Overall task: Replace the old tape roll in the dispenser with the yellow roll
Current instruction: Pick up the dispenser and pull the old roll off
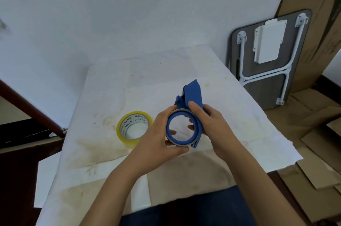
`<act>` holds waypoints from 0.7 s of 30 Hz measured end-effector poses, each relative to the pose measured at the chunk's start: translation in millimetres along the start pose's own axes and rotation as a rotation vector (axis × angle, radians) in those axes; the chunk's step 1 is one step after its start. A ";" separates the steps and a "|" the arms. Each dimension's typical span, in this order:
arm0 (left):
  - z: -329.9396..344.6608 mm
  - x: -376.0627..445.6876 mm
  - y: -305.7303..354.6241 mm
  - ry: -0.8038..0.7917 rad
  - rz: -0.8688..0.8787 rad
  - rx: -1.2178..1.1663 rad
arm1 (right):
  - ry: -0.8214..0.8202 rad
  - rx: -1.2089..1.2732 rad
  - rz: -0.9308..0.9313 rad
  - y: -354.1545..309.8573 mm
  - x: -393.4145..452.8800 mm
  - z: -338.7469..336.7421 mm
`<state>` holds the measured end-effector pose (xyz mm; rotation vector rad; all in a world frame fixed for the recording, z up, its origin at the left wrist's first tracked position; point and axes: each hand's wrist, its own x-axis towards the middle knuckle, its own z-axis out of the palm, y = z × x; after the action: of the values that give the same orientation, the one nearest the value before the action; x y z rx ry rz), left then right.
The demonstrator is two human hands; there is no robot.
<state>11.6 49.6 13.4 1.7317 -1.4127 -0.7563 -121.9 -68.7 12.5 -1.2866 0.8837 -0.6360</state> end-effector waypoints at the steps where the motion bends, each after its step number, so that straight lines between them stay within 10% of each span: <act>1: 1.0 0.1 -1.0 0.020 0.026 0.070 | 0.002 -0.031 -0.015 -1.1 -0.3 1.1; 11: -20.4 -6.9 0.4 -0.088 0.042 0.161 | -0.203 -0.332 0.046 -34.7 -0.6 -30.5; 21: -16.2 -4.2 -8.3 -0.023 0.046 0.329 | -0.217 -0.120 0.146 -29.4 -0.1 -26.3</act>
<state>28.4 57.6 14.9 1.9329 -1.6588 -0.5423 -142.1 -88.4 40.1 -1.3554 0.8371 -0.3254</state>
